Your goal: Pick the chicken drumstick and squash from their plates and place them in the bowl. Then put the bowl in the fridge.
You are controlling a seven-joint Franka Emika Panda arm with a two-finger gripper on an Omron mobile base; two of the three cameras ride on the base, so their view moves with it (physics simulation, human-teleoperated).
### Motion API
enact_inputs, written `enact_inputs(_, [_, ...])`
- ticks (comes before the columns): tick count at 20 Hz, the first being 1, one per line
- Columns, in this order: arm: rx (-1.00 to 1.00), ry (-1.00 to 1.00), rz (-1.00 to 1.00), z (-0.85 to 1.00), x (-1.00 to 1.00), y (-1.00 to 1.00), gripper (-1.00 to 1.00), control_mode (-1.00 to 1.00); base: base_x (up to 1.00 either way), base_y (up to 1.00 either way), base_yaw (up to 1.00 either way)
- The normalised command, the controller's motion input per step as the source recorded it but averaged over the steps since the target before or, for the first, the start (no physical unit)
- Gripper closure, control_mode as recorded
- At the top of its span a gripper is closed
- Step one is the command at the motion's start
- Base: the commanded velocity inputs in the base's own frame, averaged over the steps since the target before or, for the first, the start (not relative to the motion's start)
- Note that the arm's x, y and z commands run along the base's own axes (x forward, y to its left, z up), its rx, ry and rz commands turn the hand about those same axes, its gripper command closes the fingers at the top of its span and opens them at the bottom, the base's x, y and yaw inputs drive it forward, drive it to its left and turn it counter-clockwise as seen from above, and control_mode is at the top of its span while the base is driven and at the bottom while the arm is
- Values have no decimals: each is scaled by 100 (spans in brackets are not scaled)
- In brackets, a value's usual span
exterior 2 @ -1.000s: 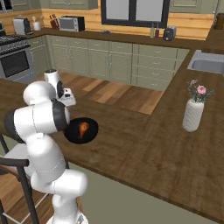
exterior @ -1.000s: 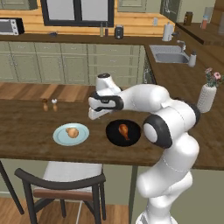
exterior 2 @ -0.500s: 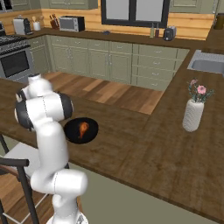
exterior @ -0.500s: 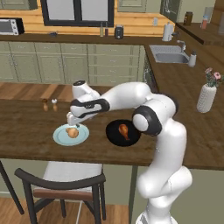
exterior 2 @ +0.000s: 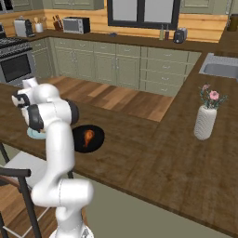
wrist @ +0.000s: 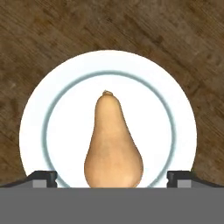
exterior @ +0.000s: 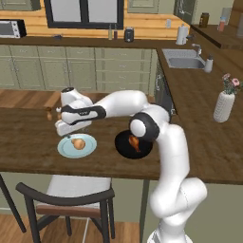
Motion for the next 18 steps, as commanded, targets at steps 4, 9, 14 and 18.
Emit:
enact_inputs(4, [0,6,0,-35,1,3,-100,-100,0,0,0])
enact_inputs(9, [0,13,0,-17,-31,-20,-100,-100,0,0,0])
enact_inputs(14, [0,2,0,-2,-28,-41,-100,-100,0,0,0])
enact_inputs(18, [0,0,0,0,-41,-18,-100,-100,0,0,0])
